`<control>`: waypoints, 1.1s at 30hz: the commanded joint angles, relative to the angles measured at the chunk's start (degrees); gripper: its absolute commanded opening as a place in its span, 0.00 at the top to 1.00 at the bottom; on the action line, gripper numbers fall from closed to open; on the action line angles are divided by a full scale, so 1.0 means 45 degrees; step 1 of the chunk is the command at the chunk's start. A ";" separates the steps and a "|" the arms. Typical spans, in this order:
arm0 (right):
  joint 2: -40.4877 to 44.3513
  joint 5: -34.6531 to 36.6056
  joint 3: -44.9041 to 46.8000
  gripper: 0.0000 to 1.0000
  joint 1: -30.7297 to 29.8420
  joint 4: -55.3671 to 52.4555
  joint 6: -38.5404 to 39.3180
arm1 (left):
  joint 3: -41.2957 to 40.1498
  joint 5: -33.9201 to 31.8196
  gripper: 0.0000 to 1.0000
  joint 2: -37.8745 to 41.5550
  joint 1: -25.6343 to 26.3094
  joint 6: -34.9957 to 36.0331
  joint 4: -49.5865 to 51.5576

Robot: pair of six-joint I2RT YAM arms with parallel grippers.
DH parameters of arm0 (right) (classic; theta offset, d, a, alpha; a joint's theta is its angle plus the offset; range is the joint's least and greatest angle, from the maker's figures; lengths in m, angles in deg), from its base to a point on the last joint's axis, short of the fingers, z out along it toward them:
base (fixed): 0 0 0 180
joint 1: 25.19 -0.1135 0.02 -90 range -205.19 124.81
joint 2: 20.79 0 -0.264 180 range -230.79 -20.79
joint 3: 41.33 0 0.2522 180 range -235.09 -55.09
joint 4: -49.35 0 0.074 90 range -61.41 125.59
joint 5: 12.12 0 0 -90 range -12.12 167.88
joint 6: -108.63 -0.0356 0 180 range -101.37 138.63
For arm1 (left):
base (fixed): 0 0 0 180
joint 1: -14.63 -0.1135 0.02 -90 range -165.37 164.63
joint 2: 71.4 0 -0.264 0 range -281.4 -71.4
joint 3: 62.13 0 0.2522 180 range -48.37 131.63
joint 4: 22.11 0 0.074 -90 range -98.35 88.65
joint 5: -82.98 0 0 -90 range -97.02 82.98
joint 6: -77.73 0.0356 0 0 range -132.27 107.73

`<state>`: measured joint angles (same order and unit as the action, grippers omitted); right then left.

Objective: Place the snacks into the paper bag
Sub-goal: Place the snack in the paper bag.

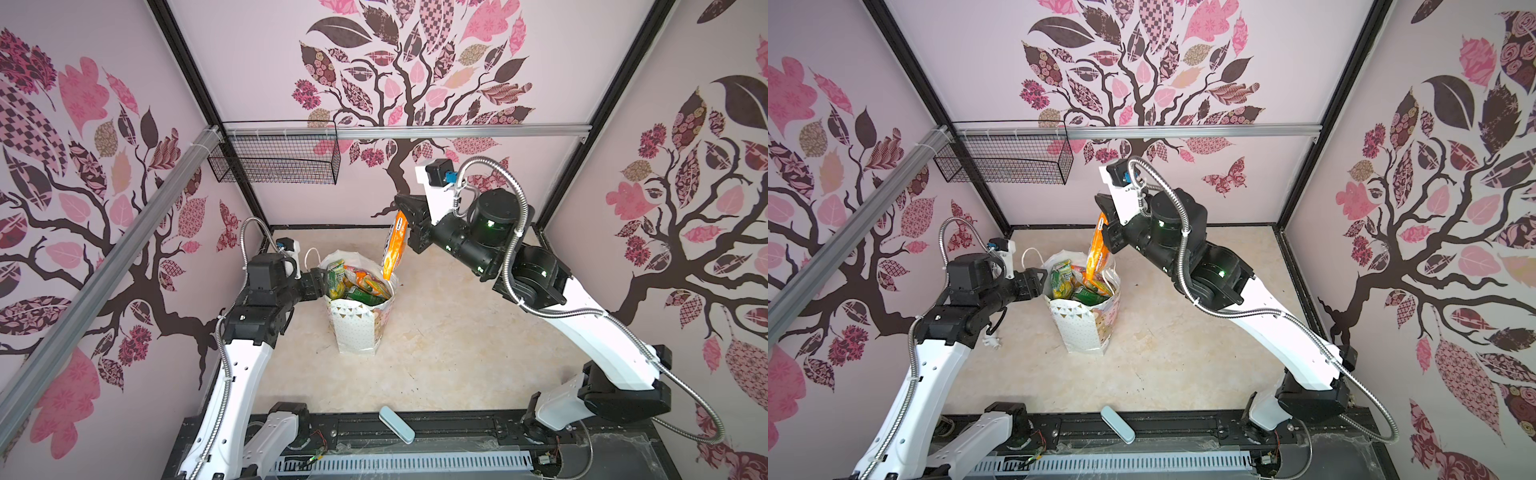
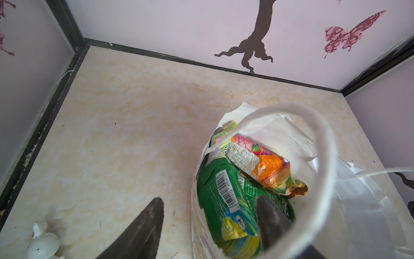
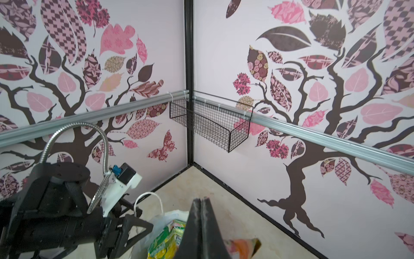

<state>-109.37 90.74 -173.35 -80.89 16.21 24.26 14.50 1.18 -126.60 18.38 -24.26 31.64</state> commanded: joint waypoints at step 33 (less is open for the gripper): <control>-0.3920 -0.2316 -0.2876 1.00 -0.0004 -0.2951 -0.0940 | -0.0317 -0.0428 0.31 0.0113 -0.0062 0.0153 -0.0020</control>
<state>-125.98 79.44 -185.10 -80.94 3.03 20.92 14.50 -0.50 -126.60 18.36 -24.22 31.74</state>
